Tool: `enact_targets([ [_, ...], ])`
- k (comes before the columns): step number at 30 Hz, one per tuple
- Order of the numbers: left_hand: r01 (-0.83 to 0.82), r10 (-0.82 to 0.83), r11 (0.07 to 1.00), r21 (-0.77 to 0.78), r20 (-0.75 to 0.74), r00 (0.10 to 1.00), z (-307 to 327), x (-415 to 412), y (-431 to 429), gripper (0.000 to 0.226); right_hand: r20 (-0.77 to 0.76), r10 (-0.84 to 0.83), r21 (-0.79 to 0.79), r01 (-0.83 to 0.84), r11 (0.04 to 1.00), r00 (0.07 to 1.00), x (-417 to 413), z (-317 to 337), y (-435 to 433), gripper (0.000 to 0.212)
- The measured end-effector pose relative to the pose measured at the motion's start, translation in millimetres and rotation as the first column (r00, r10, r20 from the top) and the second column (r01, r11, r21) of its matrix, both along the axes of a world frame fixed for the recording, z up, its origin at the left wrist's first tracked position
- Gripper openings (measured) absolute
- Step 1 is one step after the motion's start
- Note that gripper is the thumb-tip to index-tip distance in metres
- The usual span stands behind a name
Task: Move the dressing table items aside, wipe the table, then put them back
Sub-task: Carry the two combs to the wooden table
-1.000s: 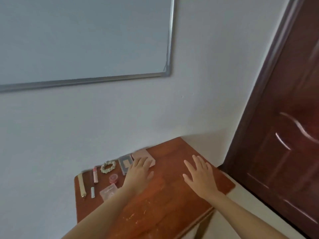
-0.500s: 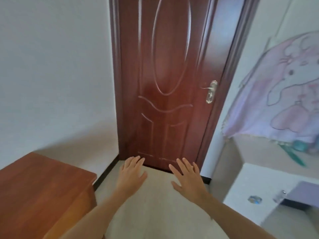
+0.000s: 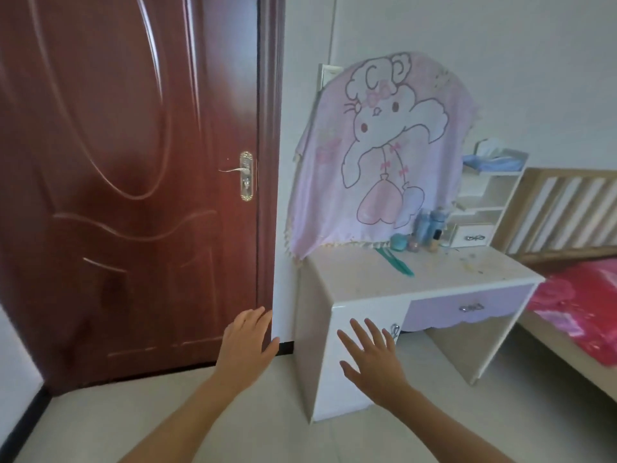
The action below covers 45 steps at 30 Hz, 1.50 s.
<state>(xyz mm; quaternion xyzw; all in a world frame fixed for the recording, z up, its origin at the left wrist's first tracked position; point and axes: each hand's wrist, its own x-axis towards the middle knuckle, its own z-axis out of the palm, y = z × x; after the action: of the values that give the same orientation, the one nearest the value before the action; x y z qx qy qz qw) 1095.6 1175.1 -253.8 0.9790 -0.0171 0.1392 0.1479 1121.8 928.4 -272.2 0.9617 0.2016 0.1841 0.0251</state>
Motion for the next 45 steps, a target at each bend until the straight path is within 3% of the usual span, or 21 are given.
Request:
enact_targets([
  [4, 0.08, -0.08, 0.997, 0.017, -0.051, 0.996, -1.6, 61.6, 2.0, 0.049, -0.015, -0.053, 0.01, 0.053, 0.999, 0.999, 41.9, 2.9, -10.9, 0.038],
  [7, 0.162, -0.162, 0.987, -0.015, -0.005, 0.987, -9.2, 113.4, -2.7, 0.048, 0.012, -0.118, -0.003, 0.118, 0.993, 0.993, 74.2, 4.5, -24.4, 0.041],
  [12, 0.252, -0.259, 0.948, -0.193, -0.011, 0.966, -36.5, 168.5, -40.0, 0.027, -0.065, -0.345, 0.075, 0.349, 0.934, 0.936, 90.8, -9.9, -53.2, 0.036],
  [14, 0.284, -0.299, 0.936, -0.209, -0.045, 0.953, -53.1, 178.5, -60.9, 0.031, -0.112, -0.432, 0.09, 0.442, 0.893, 0.895, 88.8, -19.8, -66.2, 0.045],
  [17, 0.348, -0.388, 0.907, -0.236, -0.152, 0.909, -72.5, 198.8, -89.4, 0.046, -0.163, -0.517, 0.085, 0.535, 0.841, 0.84, 91.0, -30.2, -87.1, 0.034],
  [20, 0.391, -0.427, 0.901, -0.19, -0.219, 0.877, -77.9, 221.4, -118.9, 0.045, -0.169, -0.565, 0.083, 0.583, 0.809, 0.808, 106.1, -32.0, -111.4, 0.035],
  [24, 0.465, -0.48, 0.877, -0.124, -0.152, 0.864, -71.0, 257.8, -161.0, 0.045, -0.173, -0.57, 0.088, 0.589, 0.803, 0.803, 134.2, -30.1, -147.1, 0.038],
  [32, 0.399, -0.41, 0.911, -0.11, -0.116, 0.905, -76.0, 317.6, -264.7, 0.04, -0.18, -0.528, 0.166, 0.555, 0.815, 0.83, 205.4, -41.3, -238.0, 0.036],
  [34, 0.363, -0.381, 0.915, -0.178, -0.08, 0.921, -75.9, 330.4, -284.3, 0.031, -0.184, -0.499, 0.177, 0.528, 0.831, 0.847, 224.9, -43.6, -259.3, 0.037],
  [36, 0.269, -0.32, 0.912, -0.309, -0.128, 0.939, -78.6, 342.3, -299.1, 0.038, -0.213, -0.492, 0.193, 0.53, 0.825, 0.844, 246.0, -44.7, -276.5, 0.037],
  [39, 0.198, -0.257, 0.928, -0.315, -0.159, 0.953, -88.8, 355.0, -308.2, 0.043, -0.271, -0.457, 0.211, 0.515, 0.831, 0.847, 274.3, -52.0, -290.3, 0.038],
  [45, 0.031, -0.124, 0.938, -0.346, -0.249, 0.96, -100.7, 399.4, -318.4, 0.047, -0.386, -0.409, 0.079, 0.471, 0.878, 0.827, 335.3, -67.4, -291.2, 0.04],
])
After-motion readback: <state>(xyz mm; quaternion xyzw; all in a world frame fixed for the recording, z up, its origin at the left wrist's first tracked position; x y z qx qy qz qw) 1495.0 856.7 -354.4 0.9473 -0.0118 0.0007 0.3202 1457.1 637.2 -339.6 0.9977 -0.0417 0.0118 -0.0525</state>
